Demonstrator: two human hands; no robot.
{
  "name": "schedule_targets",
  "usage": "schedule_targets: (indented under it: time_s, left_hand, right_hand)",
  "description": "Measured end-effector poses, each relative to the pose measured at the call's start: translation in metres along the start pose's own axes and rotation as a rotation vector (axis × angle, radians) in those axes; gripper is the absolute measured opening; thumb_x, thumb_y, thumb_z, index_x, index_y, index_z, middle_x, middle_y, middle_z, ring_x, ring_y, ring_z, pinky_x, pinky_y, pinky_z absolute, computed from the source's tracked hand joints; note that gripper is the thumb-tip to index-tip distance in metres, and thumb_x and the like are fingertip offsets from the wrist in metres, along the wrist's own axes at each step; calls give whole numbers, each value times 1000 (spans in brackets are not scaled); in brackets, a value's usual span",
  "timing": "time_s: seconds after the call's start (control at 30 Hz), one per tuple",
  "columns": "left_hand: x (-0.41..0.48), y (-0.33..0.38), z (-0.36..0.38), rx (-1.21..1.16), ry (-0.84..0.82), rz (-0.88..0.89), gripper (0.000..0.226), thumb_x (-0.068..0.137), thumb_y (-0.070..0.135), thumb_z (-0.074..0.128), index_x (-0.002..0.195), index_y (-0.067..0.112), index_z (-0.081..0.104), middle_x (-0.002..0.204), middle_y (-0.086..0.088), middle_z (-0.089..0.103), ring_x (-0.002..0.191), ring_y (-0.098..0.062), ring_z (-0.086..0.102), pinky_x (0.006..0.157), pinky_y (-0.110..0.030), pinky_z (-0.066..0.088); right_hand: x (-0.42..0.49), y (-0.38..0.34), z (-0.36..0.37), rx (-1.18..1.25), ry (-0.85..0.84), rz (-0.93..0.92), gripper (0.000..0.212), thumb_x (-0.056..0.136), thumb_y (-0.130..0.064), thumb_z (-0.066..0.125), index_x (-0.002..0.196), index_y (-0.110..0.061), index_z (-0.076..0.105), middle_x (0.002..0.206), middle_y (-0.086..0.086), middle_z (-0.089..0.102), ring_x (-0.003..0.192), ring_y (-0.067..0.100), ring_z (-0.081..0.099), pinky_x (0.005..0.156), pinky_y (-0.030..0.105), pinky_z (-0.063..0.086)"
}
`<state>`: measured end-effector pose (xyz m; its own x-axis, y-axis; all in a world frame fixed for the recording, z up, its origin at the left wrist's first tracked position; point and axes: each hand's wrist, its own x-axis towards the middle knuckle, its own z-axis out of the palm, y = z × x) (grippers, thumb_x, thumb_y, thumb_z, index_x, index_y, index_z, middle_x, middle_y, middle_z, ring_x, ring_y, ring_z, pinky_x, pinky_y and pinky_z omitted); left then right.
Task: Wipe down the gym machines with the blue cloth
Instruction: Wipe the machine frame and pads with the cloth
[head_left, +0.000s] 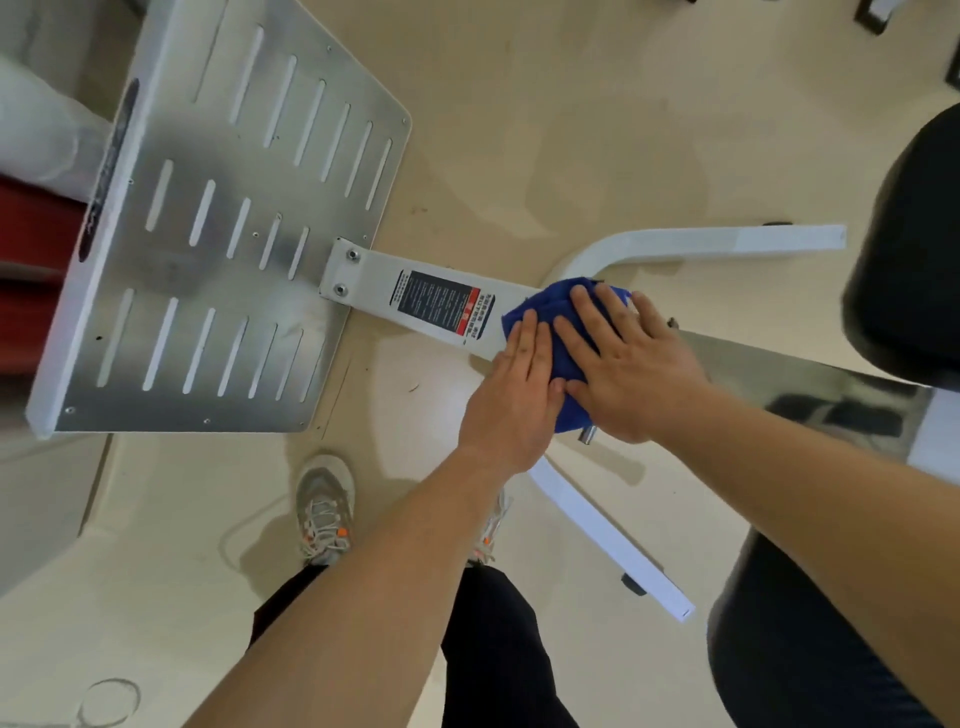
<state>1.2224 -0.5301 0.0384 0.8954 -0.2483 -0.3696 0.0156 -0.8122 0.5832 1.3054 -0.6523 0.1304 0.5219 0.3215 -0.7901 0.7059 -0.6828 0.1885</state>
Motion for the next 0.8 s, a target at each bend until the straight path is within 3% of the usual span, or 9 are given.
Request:
schedule_targets:
  time_s: [0.2,0.4,0.53,0.67,0.8]
  left_hand:
    - [24,-76,18,45,5,0,67,101,38,-4,154,-3,5,162,-20,1,152,-27,1,123,-39,12]
    - [47,-161,34,-63,5,-47,69,97,46,-3,154,7,-8,164,-7,-10,151,-16,-9,123,-29,-1]
    - [58,-218,47,-55,-35,-34,67,98,45,-1,155,10,-8,163,-2,-15,150,-12,-12,123,-32,2]
    - [70,-276,41,183,-81,-8,66,99,45,0,155,10,-8,164,-4,-12,151,-14,-7,123,-36,10]
    - [73,-316,25,389,-180,103,63,106,39,19,155,9,-7,163,-6,-13,151,-16,-6,123,-32,0]
  right_hand:
    - [68,-30,-1,-22,75,-49,69,99,-52,4,157,-16,-10,163,15,-18,151,33,-15,122,49,-7]
    - [144,-74,-3,-64,133,-44,69,102,-52,11,158,-14,-2,164,17,-7,151,36,-5,122,51,-1]
    - [190,-107,2,-90,127,-2,69,102,-53,11,158,-16,-4,165,15,-9,151,35,-7,121,51,-4]
    - [231,-143,0,-88,157,55,70,102,-55,9,158,-16,-6,165,13,-11,152,32,-10,121,50,-7]
    - [245,-172,2,-37,165,94,70,103,-55,11,157,-15,-8,164,14,-14,151,32,-14,121,49,-10]
